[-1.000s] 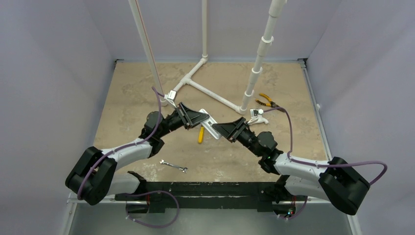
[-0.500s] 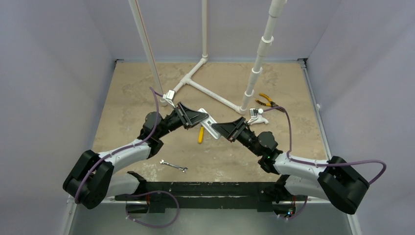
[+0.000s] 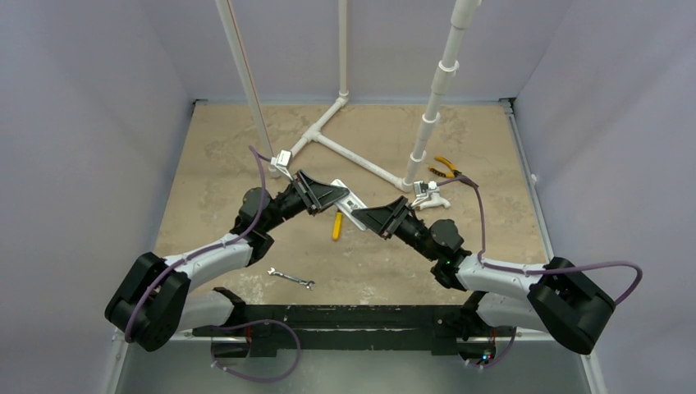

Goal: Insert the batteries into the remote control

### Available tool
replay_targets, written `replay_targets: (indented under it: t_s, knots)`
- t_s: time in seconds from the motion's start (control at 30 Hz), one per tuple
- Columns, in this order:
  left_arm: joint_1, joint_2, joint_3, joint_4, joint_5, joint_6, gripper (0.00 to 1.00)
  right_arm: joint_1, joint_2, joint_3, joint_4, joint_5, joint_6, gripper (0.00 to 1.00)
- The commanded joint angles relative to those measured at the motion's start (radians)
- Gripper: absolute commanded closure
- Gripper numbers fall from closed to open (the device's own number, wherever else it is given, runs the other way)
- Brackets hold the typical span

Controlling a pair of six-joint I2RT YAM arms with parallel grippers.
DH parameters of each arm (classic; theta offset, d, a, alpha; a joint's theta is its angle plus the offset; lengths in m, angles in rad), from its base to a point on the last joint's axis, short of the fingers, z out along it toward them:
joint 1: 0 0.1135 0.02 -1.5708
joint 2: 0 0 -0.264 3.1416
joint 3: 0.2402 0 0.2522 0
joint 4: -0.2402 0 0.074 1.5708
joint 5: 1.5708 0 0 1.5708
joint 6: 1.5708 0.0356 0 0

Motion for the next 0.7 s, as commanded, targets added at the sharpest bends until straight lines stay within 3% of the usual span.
replay_targets:
  t_s: [0.0,0.23,0.4,0.47,0.67]
  knots:
    - [-0.004,-0.019,-0.003,0.058,-0.023,0.041,1.0,0.003,-0.004,0.035,0.065,-0.013,-0.001,0.68]
    - [-0.003,-0.02,-0.007,0.059,-0.014,0.043,1.0,0.003,-0.012,-0.002,0.15,0.051,0.017,0.55]
    - [-0.004,-0.021,-0.01,0.061,-0.011,0.041,1.0,0.002,0.014,-0.018,0.234,0.055,0.037,0.52]
    - [-0.004,-0.022,-0.011,0.062,-0.013,0.041,1.0,-0.001,0.036,-0.024,0.272,0.053,0.052,0.52]
    - [-0.003,-0.024,-0.016,0.067,-0.012,0.042,1.0,-0.007,0.096,-0.036,0.362,0.044,0.094,0.65]
